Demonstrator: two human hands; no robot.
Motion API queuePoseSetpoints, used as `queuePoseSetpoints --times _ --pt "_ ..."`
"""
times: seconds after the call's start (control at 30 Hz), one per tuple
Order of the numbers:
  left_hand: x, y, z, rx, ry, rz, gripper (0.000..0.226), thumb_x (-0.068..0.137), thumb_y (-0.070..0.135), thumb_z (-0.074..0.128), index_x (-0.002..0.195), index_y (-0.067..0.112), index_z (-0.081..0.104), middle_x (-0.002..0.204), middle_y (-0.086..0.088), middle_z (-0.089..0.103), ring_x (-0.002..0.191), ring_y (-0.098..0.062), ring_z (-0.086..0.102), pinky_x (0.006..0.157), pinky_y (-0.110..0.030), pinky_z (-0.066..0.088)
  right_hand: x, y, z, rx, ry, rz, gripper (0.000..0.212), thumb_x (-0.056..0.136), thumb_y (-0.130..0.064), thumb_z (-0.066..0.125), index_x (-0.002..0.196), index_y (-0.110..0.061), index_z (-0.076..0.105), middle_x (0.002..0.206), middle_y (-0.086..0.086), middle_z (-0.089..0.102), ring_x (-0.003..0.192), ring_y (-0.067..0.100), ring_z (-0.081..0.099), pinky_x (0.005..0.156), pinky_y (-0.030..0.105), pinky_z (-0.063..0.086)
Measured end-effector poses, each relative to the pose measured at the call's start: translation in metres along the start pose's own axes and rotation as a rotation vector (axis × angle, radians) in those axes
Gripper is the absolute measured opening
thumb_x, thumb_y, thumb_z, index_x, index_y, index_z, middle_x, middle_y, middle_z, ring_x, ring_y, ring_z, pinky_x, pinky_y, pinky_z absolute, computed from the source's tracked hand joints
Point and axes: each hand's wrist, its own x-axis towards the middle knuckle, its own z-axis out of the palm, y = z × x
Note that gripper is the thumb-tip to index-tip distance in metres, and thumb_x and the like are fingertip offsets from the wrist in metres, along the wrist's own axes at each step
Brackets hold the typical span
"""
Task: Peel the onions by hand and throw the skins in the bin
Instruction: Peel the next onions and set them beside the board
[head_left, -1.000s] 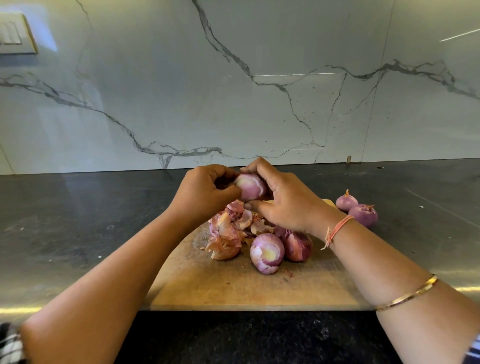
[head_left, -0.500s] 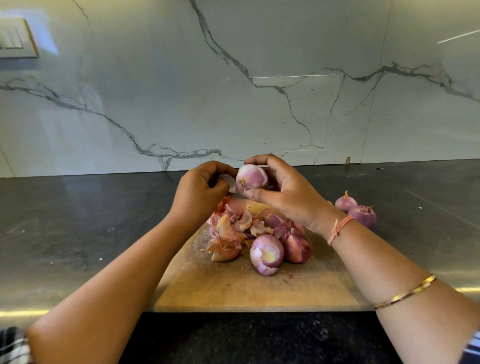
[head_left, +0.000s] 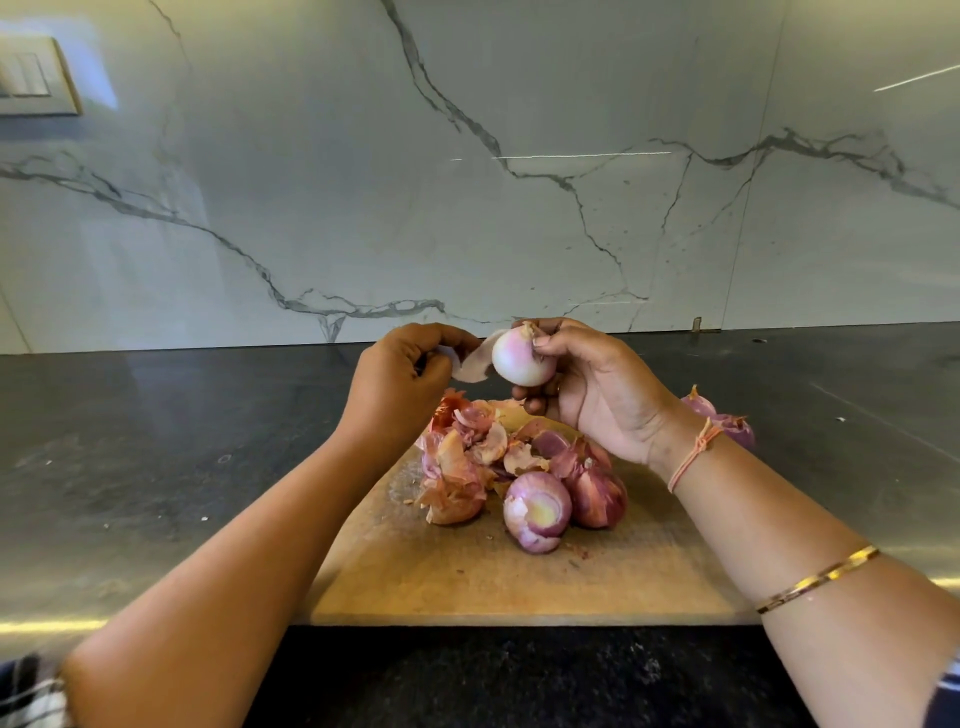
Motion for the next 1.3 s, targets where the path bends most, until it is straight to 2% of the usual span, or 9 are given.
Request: queuePoseSetpoints --times 0.07,0.17,0.37,0.5,0.57,0.7,0.93,1.17,1.3 --pt "0.0 -0.001 0.0 0.07 0.013 0.007 0.034 0.09 -0.002 0.048 0.091 0.025 0.069 0.093 0.002 0.065 0.059 -0.002 0.052 0.053 -0.008 0.039 0.0 0.0 0.0 -0.008 -0.007 0.023 0.022 0.068 -0.018 0.058 0.09 -0.013 0.058 0.083 0.011 0.063 0.058 0.016 0.059 0.051 0.022 0.044" --pt "0.0 -0.002 0.0 0.18 0.038 0.033 0.029 0.09 -0.001 0.049 0.099 0.014 0.072 0.094 0.004 0.06 0.072 0.001 0.05 0.06 0.0 0.034 0.0 0.0 0.0 -0.004 -0.012 0.036 0.027 0.067 -0.017 0.059 0.094 -0.014 0.058 0.089 0.009 0.062 0.061 0.015 0.059 0.053 0.021 0.045" --pt "-0.001 0.002 0.002 0.145 0.057 0.007 0.027 0.09 0.002 0.048 0.096 0.014 0.072 0.093 0.003 0.062 0.067 0.001 0.053 0.054 -0.003 0.037 0.0 -0.003 -0.001 0.028 -0.055 0.051 0.038 0.069 -0.016 0.064 0.107 -0.016 0.059 0.091 0.011 0.063 0.064 0.016 0.062 0.058 0.023 0.05" --pt "-0.004 0.008 0.004 -0.042 0.034 -0.046 0.012 0.088 0.016 0.06 0.092 0.026 0.066 0.094 0.005 0.066 0.082 -0.009 0.062 0.07 -0.021 0.053 -0.001 -0.004 -0.001 0.088 -0.083 0.049 0.036 0.075 -0.007 0.057 0.11 -0.014 0.058 0.09 0.012 0.065 0.067 0.022 0.066 0.061 0.026 0.057" --pt "-0.005 0.008 0.004 -0.035 -0.01 -0.04 0.013 0.085 0.021 0.067 0.096 0.028 0.065 0.095 0.007 0.066 0.082 -0.007 0.062 0.069 -0.018 0.053 0.0 -0.003 -0.002 0.075 -0.077 0.046 0.035 0.082 0.0 0.052 0.113 -0.016 0.057 0.094 0.012 0.063 0.069 0.021 0.063 0.061 0.026 0.053" --pt "-0.005 0.006 0.006 -0.031 -0.099 -0.016 0.027 0.08 0.015 0.074 0.103 0.027 0.066 0.095 0.01 0.067 0.081 0.001 0.065 0.071 -0.013 0.053 0.002 -0.001 -0.003 0.073 -0.035 0.057 0.04 0.073 -0.015 0.061 0.112 -0.02 0.054 0.089 0.008 0.061 0.061 0.015 0.058 0.057 0.025 0.041" --pt "-0.002 0.007 0.004 0.06 -0.179 0.148 0.031 0.084 0.008 0.069 0.112 0.021 0.069 0.089 0.02 0.061 0.081 0.013 0.057 0.072 -0.002 0.042 0.005 0.001 -0.002 -0.094 0.106 0.011 0.013 0.092 -0.011 0.048 0.094 -0.022 0.054 0.087 0.003 0.055 0.054 0.012 0.039 0.047 0.021 0.029" --pt "0.002 0.004 0.0 0.107 -0.273 0.183 0.041 0.092 0.007 0.057 0.125 0.03 0.058 0.089 0.006 0.053 0.081 -0.002 0.05 0.07 -0.008 0.037 0.007 0.0 -0.006 0.024 0.152 0.009 0.014 0.09 -0.011 0.043 0.1 -0.016 0.053 0.076 0.006 0.053 0.049 0.014 0.037 0.047 0.022 0.028" --pt "0.001 0.002 -0.001 0.168 -0.385 0.206 0.047 0.092 0.002 0.053 0.119 0.039 0.055 0.087 0.014 0.049 0.084 0.0 0.048 0.072 -0.004 0.036 0.009 -0.004 -0.008 0.134 0.191 0.007 0.013 0.091 -0.014 0.042 0.091 -0.017 0.054 0.075 0.011 0.049 0.048 0.014 0.036 0.047 0.02 0.027"
